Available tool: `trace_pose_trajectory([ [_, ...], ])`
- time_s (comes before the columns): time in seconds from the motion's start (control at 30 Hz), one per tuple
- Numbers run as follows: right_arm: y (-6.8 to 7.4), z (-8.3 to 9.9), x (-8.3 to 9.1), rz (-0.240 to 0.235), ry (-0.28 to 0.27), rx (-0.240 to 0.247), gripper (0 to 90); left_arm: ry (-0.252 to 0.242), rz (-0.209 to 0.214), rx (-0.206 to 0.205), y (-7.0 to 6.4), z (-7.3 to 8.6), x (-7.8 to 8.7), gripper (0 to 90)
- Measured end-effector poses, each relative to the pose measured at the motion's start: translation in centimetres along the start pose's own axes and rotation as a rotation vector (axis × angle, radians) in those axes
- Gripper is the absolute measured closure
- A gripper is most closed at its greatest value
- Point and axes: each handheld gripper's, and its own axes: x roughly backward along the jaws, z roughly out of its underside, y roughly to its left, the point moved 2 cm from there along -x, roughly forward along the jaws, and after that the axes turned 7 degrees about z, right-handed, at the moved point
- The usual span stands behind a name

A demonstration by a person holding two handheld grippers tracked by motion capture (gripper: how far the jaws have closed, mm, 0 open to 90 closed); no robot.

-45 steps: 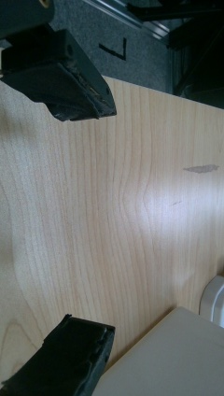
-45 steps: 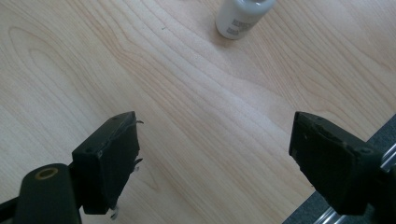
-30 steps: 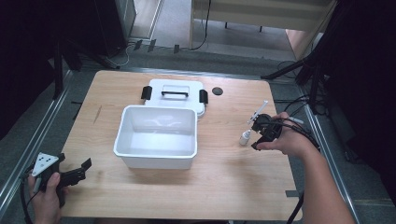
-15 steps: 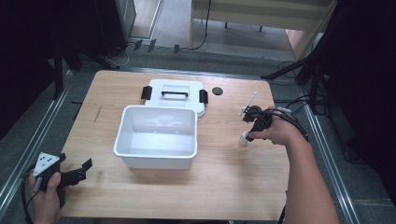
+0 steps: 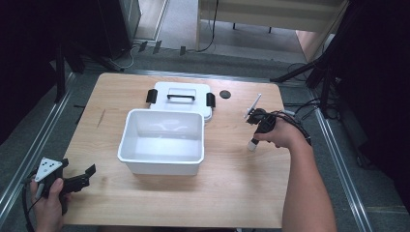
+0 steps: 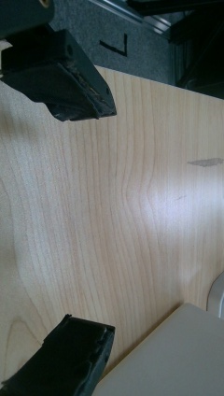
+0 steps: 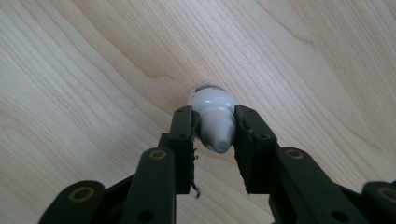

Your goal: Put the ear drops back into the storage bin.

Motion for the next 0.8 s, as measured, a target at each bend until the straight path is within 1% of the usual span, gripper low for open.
trace_pose_trajectory([
  [0.03,-0.1,0.0,0.1,-0.011,-0.003,-0.013,71.6,0.0,0.001,0.001,0.0,0.0,0.0,0.3],
  [0.1,0.1,0.1,0.1,-0.026,-0.01,-0.02,71.8,0.0,0.0,0.003,0.0,0.0,0.0,0.3],
  [0.13,0.2,0.2,0.1,-0.028,-0.021,0.001,71.9,0.0,0.0,0.002,0.0,0.0,0.0,0.3],
  [0.2,0.3,0.3,0.1,-0.027,-0.023,0.005,72.0,0.0,0.0,0.0,0.0,0.0,0.0,0.3],
  [0.23,0.5,0.4,0.2,-0.03,-0.021,0.024,72.2,0.0,-0.001,-0.001,0.0,0.0,0.0,0.3],
  [0.33,0.8,0.4,0.3,-0.035,-0.023,0.037,72.2,0.001,-0.001,-0.001,0.0,0.0,0.0,0.3],
  [0.37,1.0,0.3,0.5,-0.039,-0.024,0.047,72.3,0.001,-0.002,-0.001,0.0,0.0,0.0,0.3],
  [0.4,1.3,0.1,0.9,-0.032,-0.029,0.075,72.3,0.001,-0.002,-0.002,0.0,0.0,0.0,0.3],
  [0.43,1.3,0.1,0.9,-0.032,-0.029,0.075,72.3,0.001,-0.002,-0.002,0.0,0.0,-0.1,0.3],
  [0.47,1.7,-0.1,1.4,-0.031,-0.034,0.106,72.3,0.001,-0.003,-0.003,-0.1,0.0,-0.1,0.3],
  [0.5,1.7,-0.1,1.4,-0.031,-0.034,0.106,72.3,0.001,-0.003,-0.003,-0.1,0.0,-0.1,0.3],
  [0.53,2.0,-0.4,2.0,-0.024,-0.041,0.127,72.3,0.001,-0.004,-0.004,-0.1,0.0,-0.1,0.3],
  [0.57,2.0,-0.4,2.0,-0.024,-0.041,0.127,72.3,0.001,-0.004,-0.004,-0.1,0.0,-0.1,0.3],
  [0.6,2.5,-0.8,2.6,-0.023,-0.048,0.147,72.3,0.001,-0.004,-0.004,-0.1,0.0,0.0,0.3],
  [0.63,2.5,-0.8,2.6,-0.023,-0.048,0.147,72.3,0.001,-0.004,-0.004,-0.1,0.0,-0.1,0.3],
  [0.67,3.1,-1.3,3.4,-0.019,-0.048,0.175,72.3,0.0,-0.003,-0.004,-0.1,0.0,-0.1,0.3],
  [0.8,3.8,-1.9,4.5,-0.016,-0.049,0.199,72.3,0.001,-0.001,-0.003,0.0,0.0,-0.1,0.3],
])
